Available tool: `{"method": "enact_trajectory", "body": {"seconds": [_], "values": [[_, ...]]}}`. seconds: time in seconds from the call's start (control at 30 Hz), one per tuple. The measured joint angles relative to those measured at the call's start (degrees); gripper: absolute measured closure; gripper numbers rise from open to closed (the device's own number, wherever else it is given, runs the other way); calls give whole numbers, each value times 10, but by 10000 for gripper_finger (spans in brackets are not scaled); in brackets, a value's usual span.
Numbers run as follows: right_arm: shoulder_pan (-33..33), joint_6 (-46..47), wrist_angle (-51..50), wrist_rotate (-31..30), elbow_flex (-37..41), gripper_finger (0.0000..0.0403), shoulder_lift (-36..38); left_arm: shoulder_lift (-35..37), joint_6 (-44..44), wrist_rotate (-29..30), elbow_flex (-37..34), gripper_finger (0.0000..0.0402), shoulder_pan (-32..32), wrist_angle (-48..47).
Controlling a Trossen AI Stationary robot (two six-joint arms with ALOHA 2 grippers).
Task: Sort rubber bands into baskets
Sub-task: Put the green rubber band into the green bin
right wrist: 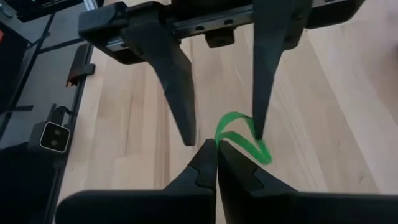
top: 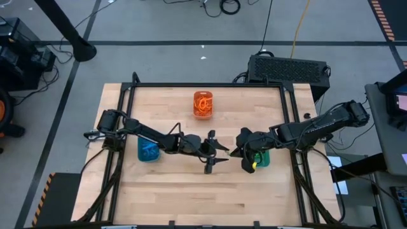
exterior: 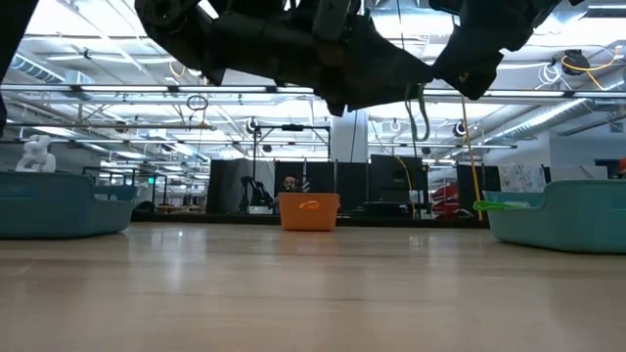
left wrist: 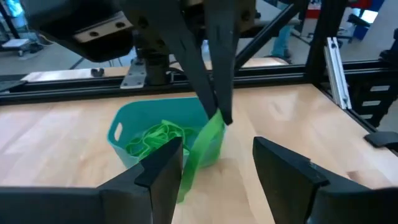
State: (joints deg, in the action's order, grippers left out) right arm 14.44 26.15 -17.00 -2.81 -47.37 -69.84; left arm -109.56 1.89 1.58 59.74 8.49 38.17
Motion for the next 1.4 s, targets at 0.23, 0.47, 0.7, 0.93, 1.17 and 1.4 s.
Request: {"method": "enact_trajectory", "body": {"seconds": [0.23, 0.47, 0.7, 0.93, 1.17, 1.4], "values": [[0, -15, 1, 1, 0, 402, 0, 0, -1, 0, 0, 229, -1, 2], [0, -15, 6, -2, 0, 403, 0, 0, -16, 1, 0, 315, -3, 0], [-1, -37, 19, -3, 0, 372, 0, 0, -16, 2, 0, 393, -3, 0], [-2, -62, 2, -4, 0, 288, 10, 0, -16, 3, -1, 398, -3, 3], [-6, -33, -137, -34, 0, 230, 78, 0, -43, 13, 3, 399, -3, 4], [-6, 16, -233, -126, 0, 220, 168, -27, -111, 70, 25, 400, -3, 12]]}}
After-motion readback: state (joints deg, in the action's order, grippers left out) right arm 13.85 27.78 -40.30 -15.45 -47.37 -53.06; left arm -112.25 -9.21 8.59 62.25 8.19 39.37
